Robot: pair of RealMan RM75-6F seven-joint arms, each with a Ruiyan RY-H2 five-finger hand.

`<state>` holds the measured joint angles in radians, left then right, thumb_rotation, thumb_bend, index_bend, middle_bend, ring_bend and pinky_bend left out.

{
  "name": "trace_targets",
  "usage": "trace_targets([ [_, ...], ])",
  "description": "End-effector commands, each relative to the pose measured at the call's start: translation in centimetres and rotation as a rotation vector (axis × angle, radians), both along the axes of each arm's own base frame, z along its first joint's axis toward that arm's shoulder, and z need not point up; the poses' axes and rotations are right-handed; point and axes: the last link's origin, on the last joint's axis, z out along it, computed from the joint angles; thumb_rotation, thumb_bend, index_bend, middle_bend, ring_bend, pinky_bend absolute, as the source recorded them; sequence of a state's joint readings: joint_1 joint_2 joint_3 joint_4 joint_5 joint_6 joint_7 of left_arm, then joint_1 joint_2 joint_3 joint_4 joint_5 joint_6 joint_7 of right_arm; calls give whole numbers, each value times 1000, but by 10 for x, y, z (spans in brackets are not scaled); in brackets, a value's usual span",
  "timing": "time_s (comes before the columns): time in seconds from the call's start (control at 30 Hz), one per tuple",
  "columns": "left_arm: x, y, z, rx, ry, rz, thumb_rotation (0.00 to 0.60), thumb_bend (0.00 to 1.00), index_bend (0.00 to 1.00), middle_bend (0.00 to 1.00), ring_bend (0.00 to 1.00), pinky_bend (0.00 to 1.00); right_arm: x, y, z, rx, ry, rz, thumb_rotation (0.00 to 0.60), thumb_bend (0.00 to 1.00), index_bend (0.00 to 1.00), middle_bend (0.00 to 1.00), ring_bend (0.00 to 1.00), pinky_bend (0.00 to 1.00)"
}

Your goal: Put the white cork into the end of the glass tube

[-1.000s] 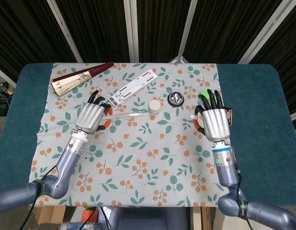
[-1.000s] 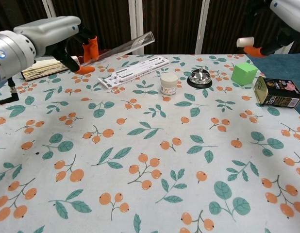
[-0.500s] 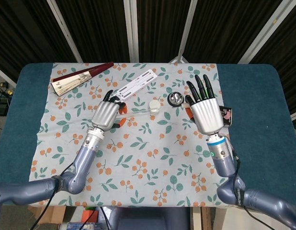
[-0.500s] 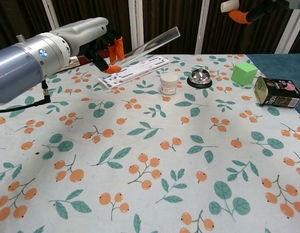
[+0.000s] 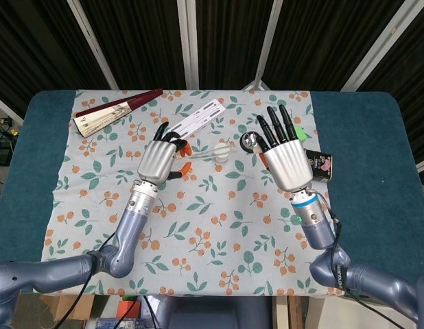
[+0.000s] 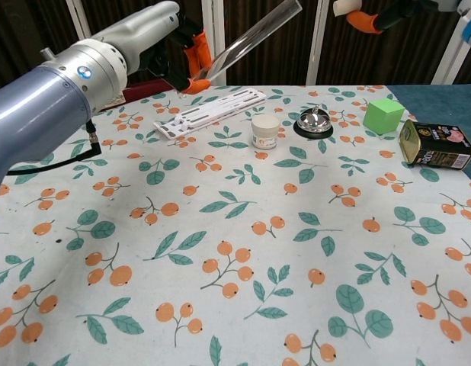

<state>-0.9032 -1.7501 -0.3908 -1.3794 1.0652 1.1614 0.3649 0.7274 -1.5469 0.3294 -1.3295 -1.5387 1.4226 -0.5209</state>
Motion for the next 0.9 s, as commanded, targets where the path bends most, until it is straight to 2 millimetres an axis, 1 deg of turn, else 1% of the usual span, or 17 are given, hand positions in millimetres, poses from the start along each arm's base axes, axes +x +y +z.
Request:
trace_targets([
  [0.03,0,-1,-1,-6,3,2,600,542,697,752,252,0,1,0,-1,-4,5,6,600,362,750,242,0,0],
  [0.37,1,-6,-4,-23,6,30,600,542,699,754,252,0,7,1,-3,-26,12,16,600,362,757,246,0,0],
  [0.6,6,-11,-5,-41,-5,39,600,542,700,755,252,0,9,3,-7,-21,15,14,600,362,759,246,0,0],
  [0.9,9,-13,-8,-59,-18,55,600,542,701,756,253,0,12,4,-9,-21,15,11,600,362,764,246,0,0],
])
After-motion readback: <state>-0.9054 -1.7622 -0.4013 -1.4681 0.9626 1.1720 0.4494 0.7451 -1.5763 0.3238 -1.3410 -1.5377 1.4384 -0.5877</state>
